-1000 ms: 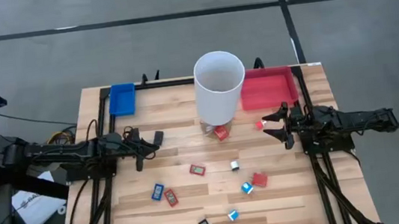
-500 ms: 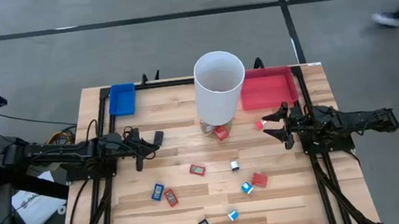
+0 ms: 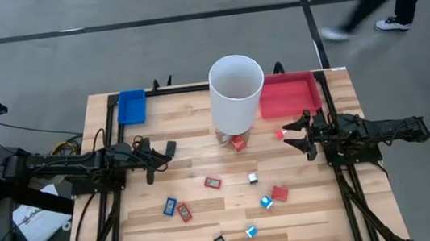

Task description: Pick & Place Office items

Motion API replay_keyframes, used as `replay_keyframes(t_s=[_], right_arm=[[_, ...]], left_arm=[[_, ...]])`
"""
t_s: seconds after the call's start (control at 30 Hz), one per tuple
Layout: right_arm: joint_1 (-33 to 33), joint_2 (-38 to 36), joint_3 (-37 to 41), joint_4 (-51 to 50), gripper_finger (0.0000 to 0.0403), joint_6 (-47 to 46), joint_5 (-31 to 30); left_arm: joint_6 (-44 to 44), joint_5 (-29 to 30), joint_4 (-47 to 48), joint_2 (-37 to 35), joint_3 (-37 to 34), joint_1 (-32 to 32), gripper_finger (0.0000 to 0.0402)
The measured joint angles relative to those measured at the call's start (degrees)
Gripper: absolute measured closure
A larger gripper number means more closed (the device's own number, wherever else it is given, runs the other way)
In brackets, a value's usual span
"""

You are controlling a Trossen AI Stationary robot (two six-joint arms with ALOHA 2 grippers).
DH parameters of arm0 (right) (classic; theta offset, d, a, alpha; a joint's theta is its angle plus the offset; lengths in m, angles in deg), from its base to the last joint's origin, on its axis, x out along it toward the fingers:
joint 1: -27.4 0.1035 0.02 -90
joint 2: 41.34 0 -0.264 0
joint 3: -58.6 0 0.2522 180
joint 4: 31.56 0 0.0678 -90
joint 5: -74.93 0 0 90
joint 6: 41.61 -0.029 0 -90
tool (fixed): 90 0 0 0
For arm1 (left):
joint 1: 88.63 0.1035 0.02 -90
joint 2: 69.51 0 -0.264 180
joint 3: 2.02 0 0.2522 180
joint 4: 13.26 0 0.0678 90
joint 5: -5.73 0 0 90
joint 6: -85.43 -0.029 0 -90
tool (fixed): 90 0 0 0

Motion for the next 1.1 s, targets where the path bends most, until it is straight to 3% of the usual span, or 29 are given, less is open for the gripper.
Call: replay_keyframes(t_s=[0.3, 0.43, 0.6, 0.73, 0.93, 1.1], right_arm=[[0.0, 0.0, 0.0, 0.0, 0.0142, 0.0, 0.0], [0.0, 0.0, 0.0, 0.0, 0.0142, 0.0, 0.0], [0.0, 0.0, 0.0, 0.0, 0.0142, 0.0, 0.0], [0.0, 0.0, 0.0, 0.0, 0.0142, 0.0, 0.0], [0.0, 0.0, 0.0, 0.0, 0.0142, 0.0, 0.0], [-0.1, 0.0, 0.0, -0.1, 0.0142, 2.6, -0.1]], left_arm=[[-0.3, 0.2, -0.5, 0.0, 0.0, 0.0, 0.0395], [-0.2, 1.7, -7.7, 0.0, 0.0, 0.0, 0.0395], [13.9, 0.3, -15.6, 0.0, 0.0, 0.0, 0.0395], [25.4, 0.5, -15.9, 0.0, 0.0, 0.0, 0.0395], [30.2, 1.0, -22.1, 0.0, 0.0, 0.0, 0.0395], [31.6, 6.6, -23.6, 0.0, 0.0, 0.0, 0.0395]])
